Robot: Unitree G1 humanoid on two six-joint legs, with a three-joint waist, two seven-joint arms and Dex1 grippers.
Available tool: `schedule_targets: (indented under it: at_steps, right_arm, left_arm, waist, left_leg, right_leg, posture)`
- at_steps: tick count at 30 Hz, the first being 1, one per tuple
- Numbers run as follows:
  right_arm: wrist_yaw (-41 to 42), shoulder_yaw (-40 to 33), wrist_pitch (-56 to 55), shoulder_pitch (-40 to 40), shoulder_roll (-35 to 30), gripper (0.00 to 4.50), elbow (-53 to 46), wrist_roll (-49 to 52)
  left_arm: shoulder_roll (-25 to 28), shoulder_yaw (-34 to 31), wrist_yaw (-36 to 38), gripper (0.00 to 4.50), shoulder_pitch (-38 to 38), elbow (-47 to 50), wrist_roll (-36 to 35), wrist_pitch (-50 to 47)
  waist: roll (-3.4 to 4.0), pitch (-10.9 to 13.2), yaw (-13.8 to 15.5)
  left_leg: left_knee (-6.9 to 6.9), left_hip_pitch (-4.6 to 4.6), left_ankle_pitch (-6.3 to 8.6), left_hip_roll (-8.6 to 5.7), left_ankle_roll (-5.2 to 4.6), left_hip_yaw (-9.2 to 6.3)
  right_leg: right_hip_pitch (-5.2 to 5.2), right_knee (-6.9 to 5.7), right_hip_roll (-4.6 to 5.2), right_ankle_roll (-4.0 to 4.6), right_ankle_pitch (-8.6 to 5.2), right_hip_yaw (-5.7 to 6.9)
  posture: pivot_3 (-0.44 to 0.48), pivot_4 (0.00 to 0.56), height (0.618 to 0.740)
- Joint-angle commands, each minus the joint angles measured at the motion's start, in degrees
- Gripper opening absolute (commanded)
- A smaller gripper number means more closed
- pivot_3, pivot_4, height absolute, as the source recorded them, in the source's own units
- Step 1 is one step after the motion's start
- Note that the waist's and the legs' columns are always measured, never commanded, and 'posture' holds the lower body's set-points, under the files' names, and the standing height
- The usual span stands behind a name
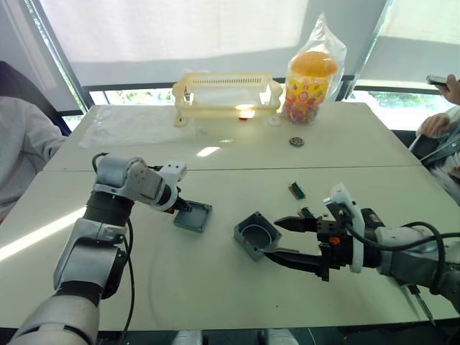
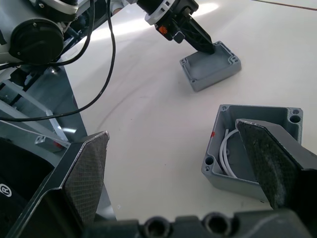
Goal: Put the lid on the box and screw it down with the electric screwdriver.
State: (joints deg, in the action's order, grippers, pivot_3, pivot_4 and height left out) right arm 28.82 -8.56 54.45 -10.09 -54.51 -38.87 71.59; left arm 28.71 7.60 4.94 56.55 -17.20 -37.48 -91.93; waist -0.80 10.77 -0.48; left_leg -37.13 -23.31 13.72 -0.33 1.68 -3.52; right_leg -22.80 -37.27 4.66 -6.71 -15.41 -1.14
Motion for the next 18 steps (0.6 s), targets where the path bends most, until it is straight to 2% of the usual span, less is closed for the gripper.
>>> schedule_targets:
  at_steps: [1,4,6,12,18]
  right_arm:
    - [-1.5,-2.1,-1.6,-2.4,2.2,4.5,1.2,1.6]
    - [-6.7,-3.2,-2.6,-8.4,6.2,4.5,6.0,4.4]
    - [-11.6,-2.3,-2.6,-13.6,10.2,4.5,10.4,4.8]
    - [-23.7,0.2,-1.1,-27.6,22.2,4.5,22.4,6.5]
    - [-26.6,1.3,1.5,-33.8,26.1,4.5,28.0,4.2]
  left_arm:
    - [0.8,-0.9,1.5,0.08,0.1,3.6,0.9,-0.3]
    - [5.8,1.1,9.3,0.08,1.1,11.2,3.6,11.9]
    - [5.8,-1.2,12.1,0.08,1.8,13.1,4.5,19.1]
    - [2.2,-3.6,14.6,0.08,0.3,16.5,8.0,31.5]
    - [-3.8,-6.0,13.0,0.08,0.8,17.9,9.2,34.6]
  waist:
    - [-0.02,0.0,-0.1]
    - [-0.15,0.1,-0.4]
    - [-0.15,0.1,-0.3]
    - [-0.13,0.1,-0.1]
    - [-0.12,0.1,-0.2]
  left_leg:
    - [0.0,0.0,0.0,0.0,0.0,0.0]
    - [0.01,-0.09,-0.01,0.01,0.02,0.01]
    - [0.13,-0.2,-0.15,0.04,0.27,0.06]
    - [0.15,-0.2,-0.2,0.04,0.34,0.13]
    - [0.14,-0.26,-0.19,0.02,0.33,0.13]
  right_leg:
    - [-0.01,0.0,0.0,0.0,0.0,-0.01]
    - [-0.15,-0.02,-0.01,0.0,0.0,-0.01]
    - [-0.39,-0.06,-0.04,0.06,0.04,-0.11]
    - [-0.4,-0.01,0.0,0.07,0.04,-0.15]
    - [-0.42,0.01,0.0,0.06,0.05,-0.14]
  posture:
    - [0.0,0.15,0.74]
    - [0.0,0.15,0.74]
    - [0.0,0.15,0.74]
    - [0.0,0.15,0.74]
    - [0.0,0.15,0.74]
